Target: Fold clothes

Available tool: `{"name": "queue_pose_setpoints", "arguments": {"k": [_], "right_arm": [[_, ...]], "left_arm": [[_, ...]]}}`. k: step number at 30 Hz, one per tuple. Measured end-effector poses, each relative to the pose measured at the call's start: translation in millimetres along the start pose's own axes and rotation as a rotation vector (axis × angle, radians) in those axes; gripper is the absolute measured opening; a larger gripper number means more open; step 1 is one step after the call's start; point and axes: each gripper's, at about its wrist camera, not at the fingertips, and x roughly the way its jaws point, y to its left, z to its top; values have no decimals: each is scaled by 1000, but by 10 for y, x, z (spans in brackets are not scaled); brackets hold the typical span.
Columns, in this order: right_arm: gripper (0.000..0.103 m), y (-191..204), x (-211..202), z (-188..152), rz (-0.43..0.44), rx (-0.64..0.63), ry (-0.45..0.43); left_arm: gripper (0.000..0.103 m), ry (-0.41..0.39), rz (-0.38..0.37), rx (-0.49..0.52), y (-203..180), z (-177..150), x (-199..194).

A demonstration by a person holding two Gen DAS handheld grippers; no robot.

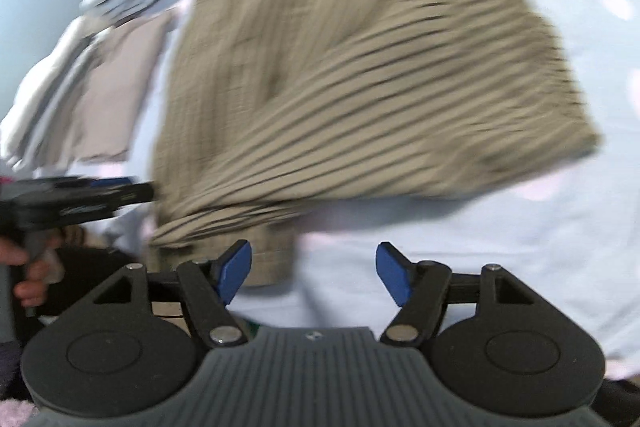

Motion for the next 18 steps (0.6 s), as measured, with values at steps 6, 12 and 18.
{"name": "queue_pose_setpoints", "arguments": {"k": [6, 12, 18], "right_arm": [[71, -715, -263, 258, -132, 127, -24], [71, -1316, -386, 496, -185, 299, -80], [55, -1615, -144, 561, -156, 438, -61]], "left_arm": [[38, 31, 2, 38, 13, 233, -14], [38, 20, 53, 140, 61, 588, -56], [38, 3, 123, 185, 199, 899, 43]]}}
